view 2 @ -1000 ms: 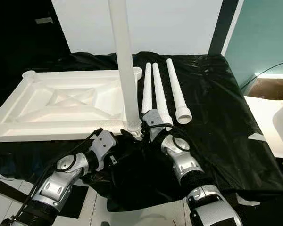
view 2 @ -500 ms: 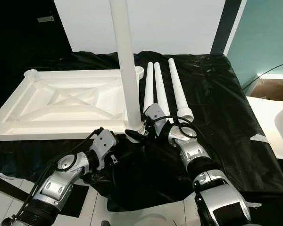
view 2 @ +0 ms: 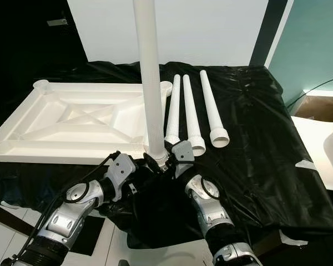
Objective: Building children table
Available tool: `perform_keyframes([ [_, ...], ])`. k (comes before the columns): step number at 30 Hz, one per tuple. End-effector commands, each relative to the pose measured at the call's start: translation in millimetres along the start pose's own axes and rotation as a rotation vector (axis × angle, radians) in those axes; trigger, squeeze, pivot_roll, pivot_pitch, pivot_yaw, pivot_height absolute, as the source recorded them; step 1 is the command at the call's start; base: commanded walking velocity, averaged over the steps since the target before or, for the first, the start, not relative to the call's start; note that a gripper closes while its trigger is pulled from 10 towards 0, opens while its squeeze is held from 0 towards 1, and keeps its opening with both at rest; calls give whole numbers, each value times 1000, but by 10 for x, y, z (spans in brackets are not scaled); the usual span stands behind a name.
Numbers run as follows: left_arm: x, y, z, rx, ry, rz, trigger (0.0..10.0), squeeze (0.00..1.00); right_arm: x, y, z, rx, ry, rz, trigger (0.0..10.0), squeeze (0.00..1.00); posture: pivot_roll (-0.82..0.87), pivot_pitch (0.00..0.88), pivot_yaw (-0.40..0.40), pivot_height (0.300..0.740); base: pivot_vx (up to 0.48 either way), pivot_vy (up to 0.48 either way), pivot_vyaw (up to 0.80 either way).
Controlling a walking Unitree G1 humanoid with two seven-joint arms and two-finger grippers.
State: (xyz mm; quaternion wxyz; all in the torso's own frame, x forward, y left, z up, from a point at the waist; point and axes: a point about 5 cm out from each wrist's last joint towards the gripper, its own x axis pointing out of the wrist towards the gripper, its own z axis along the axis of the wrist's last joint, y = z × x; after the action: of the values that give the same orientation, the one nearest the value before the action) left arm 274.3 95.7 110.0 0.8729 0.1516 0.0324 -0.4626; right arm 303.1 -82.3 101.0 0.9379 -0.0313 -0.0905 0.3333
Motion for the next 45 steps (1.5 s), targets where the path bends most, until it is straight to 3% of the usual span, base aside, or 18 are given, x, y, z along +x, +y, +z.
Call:
perform_keyframes([
  [1,10,6,-12,10,11,8,10000,0,-44,-37,-36,3,13,0,118,0,115,0,29,740,0,0,0],
  [3,13,5,-10,10,11,6,10000,0,-54,-35,-45,-2,22,10,118,0,115,0,29,740,0,0,0],
  [4,17,5,-8,10,11,7,10000,0,-63,-47,-52,-21,34,19,8510,0,115,0,28,740,0,0,0],
  [5,17,5,-8,10,11,7,10000,0,-63,-47,-52,-21,34,19,8510,0,115,0,28,740,0,0,0],
  [6,18,2,-9,9,10,6,10000,0,-54,-93,-32,-39,37,32,10000,0,115,0,28,740,0,0,0],
  [7,18,2,-9,9,10,6,10000,0,-54,-93,-32,-39,37,32,10000,0,115,0,28,740,0,0,0],
  [8,17,-5,-17,9,12,5,10000,0,-28,-143,11,-54,40,55,10000,1000,110,0,29,740,0,0,0],
  [10,21,-13,-28,7,15,2,10000,0,30,-197,96,-80,49,129,10000,1000,108,0,27,740,0,0,0],
  [11,28,-12,-29,8,16,2,10000,0,54,-173,127,-75,71,234,10000,0,109,0,25,740,0,0,0],
  [21,33,17,-18,14,12,13,10000,0,202,-259,266,-171,55,366,10000,0,125,0,13,740,0,0,0],
  [22,26,20,-21,15,13,15,10000,0,219,-259,261,-167,65,382,4157,0,128,0,11,740,0,0,0],
  [25,19,22,-24,16,14,17,10000,0,233,-259,252,-162,76,399,4157,0,128,0,11,740,0,0,0],
  [26,12,24,-26,17,15,19,10000,0,245,-261,240,-143,88,400,0,0,135,0,10,740,0,0,0],
  [30,-2,29,-28,18,16,24,10000,0,253,-266,207,-77,115,391,0,0,141,0,8,740,0,0,0],
  [31,-9,28,-29,19,16,25,10000,0,203,-204,145,-39,89,302,0,0,139,0,12,740,0,0,0],
  [35,-12,26,-29,19,16,24,10000,0,151,-146,100,-35,59,231,0,0,139,0,12,740,0,0,0],
  [38,1,8,-30,20,19,10,10000,0,-52,-12,55,-38,-55,16,0,0,129,0,23,740,0,0,0],
  [45,19,16,-18,21,16,-1,10000,0,-64,-131,90,-26,-81,-193,0,0,114,0,37,740,0,0,0],
])
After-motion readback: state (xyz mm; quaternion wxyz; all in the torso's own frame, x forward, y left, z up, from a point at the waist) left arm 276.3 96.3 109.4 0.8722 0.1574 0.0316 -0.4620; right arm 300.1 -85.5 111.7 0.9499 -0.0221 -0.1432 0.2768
